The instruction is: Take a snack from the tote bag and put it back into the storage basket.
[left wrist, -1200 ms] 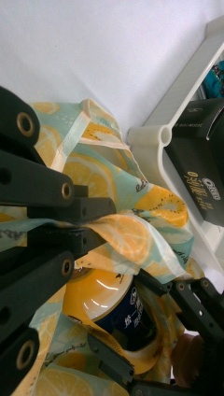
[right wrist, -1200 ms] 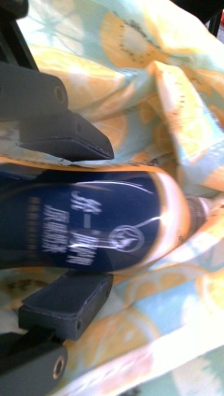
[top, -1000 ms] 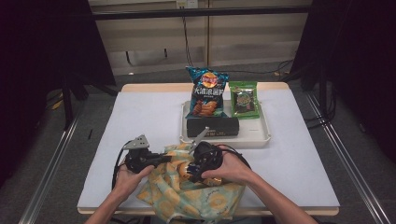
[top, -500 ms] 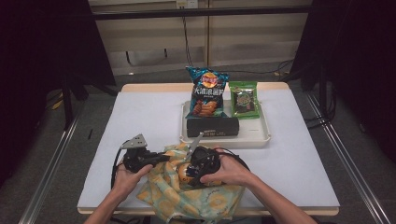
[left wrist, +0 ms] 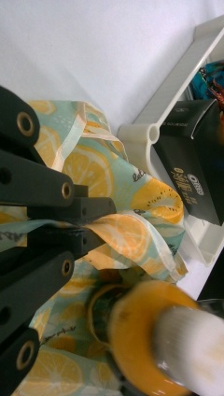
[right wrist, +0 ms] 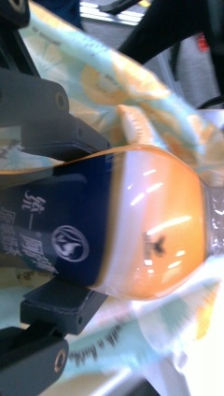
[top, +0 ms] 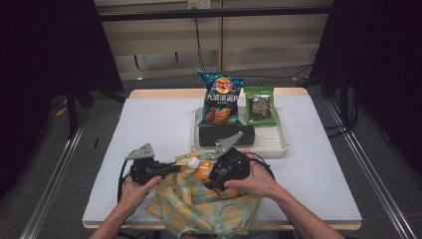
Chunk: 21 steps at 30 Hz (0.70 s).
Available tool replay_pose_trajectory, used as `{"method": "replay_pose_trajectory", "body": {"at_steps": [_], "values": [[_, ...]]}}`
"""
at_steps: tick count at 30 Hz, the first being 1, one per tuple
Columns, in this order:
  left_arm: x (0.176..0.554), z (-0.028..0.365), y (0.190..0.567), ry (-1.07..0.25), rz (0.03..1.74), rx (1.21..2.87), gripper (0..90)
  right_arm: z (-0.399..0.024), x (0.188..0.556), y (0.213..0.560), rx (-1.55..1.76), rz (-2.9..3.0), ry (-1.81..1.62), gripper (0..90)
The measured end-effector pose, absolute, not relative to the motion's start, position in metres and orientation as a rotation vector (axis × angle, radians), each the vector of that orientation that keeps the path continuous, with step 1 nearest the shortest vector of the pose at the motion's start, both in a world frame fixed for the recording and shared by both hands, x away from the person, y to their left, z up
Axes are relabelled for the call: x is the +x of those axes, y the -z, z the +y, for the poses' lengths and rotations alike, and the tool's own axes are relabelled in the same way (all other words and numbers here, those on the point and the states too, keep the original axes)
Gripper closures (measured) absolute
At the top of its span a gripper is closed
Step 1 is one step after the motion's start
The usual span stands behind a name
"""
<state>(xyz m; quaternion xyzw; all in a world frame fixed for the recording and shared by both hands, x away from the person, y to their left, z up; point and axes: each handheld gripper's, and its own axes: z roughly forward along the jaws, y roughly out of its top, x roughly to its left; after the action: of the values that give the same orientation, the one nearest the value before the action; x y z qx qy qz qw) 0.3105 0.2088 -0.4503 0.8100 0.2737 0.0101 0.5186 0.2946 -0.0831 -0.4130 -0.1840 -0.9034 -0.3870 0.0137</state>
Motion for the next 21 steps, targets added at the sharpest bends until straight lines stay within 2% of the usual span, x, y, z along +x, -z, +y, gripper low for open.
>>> {"method": "replay_pose_trajectory", "body": {"at_steps": [8,21], "values": [[0.308,0.209,0.449,-0.030,0.647,1.940,87.2,-0.086,0.295,0.412,-0.602,-2.789,1.329,38.4],[0.301,0.211,0.448,-0.026,0.627,1.927,79.9,-0.096,0.287,0.424,-0.554,-2.746,1.473,35.6]]}}
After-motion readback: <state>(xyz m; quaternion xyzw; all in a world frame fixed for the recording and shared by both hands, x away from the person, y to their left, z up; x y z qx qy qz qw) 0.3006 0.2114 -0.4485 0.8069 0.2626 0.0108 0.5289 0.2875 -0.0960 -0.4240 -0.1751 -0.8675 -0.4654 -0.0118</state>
